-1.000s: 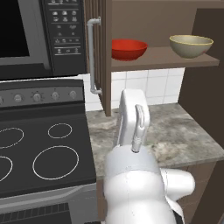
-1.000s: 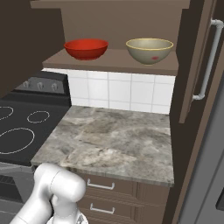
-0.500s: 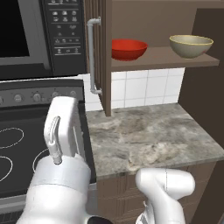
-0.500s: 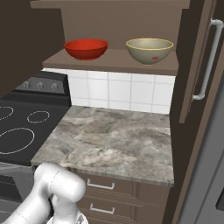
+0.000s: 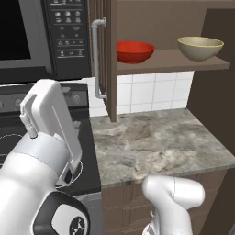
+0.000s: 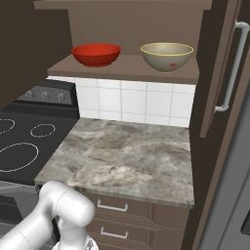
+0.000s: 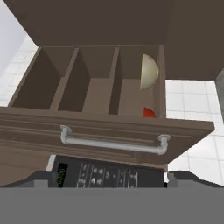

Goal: Open the cabinet. Pick the bowls from the counter and place them in the cabinet. Then close the cabinet.

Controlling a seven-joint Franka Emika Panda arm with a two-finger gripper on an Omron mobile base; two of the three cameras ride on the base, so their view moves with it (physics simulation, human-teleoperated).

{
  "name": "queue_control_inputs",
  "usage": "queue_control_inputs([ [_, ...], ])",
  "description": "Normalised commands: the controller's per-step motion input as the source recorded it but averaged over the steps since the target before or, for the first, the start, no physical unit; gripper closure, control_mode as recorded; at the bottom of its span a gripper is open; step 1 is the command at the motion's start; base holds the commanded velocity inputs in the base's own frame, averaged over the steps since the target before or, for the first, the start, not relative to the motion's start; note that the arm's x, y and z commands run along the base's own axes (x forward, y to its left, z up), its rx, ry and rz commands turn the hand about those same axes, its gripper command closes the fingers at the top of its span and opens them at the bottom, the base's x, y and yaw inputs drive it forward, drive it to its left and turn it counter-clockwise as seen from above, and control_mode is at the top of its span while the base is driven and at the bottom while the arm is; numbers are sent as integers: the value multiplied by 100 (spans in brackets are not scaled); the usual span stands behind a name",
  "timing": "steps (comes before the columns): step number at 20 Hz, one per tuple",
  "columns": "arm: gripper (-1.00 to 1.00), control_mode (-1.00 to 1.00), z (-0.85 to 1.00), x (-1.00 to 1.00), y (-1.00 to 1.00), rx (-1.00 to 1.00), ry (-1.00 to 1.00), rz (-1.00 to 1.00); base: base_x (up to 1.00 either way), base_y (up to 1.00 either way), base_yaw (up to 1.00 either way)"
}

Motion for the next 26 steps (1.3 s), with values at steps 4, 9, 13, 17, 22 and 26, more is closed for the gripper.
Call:
queue_control_inputs([
  [4,-100,-100,-9,49,0,0,-10,-17,0,0,0],
  [9,-100,-100,-21,34,0,0,-9,-15,0,0,0],
  [13,-100,-100,-27,26,0,0,-5,-15,0,0,0],
  [17,-100,-100,-22,27,-2,0,-2,-14,0,0,0],
  [22,-100,-100,-15,28,-19,0,0,-12,0,0,0],
  [26,-100,-100,-8,29,-14,0,0,-11,0,0,0],
])
